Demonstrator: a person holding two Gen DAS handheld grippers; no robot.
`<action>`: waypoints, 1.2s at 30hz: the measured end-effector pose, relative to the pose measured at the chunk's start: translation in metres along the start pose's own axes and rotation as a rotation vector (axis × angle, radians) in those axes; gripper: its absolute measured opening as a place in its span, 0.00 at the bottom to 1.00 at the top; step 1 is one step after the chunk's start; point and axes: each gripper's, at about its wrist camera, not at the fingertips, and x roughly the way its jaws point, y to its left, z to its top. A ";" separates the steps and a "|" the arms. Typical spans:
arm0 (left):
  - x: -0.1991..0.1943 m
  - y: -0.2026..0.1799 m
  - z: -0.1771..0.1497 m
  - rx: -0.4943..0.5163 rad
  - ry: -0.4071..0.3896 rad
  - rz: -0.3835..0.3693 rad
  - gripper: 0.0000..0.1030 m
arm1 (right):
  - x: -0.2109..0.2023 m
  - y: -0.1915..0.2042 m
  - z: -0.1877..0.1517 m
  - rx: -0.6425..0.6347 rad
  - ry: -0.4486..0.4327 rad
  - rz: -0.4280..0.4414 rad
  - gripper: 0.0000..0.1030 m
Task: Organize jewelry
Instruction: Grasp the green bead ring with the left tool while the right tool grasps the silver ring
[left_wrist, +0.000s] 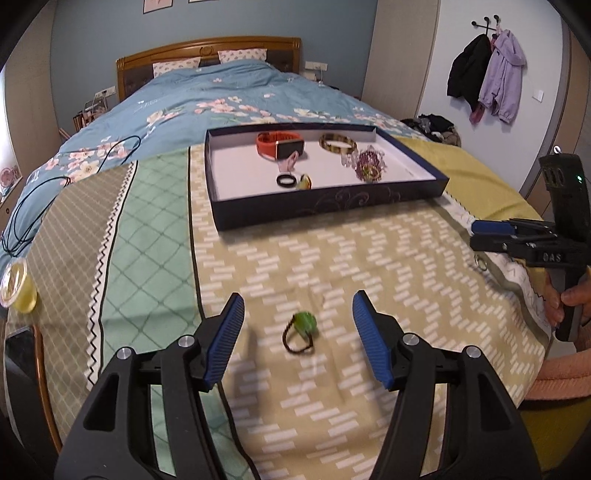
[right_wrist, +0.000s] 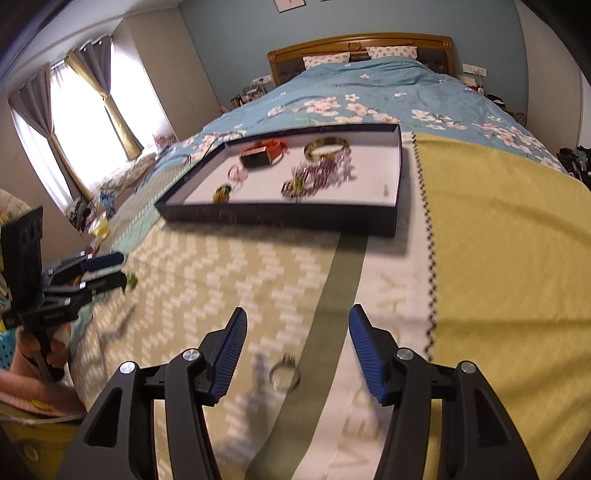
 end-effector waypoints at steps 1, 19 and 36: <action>0.001 0.000 0.000 -0.001 0.003 0.003 0.58 | -0.001 0.002 -0.004 -0.010 0.006 -0.008 0.53; 0.008 -0.005 -0.007 -0.008 0.054 0.013 0.52 | -0.007 0.027 -0.030 -0.140 -0.014 -0.132 0.25; 0.016 0.002 -0.002 -0.025 0.071 0.020 0.28 | -0.009 0.034 -0.019 -0.129 -0.046 -0.100 0.15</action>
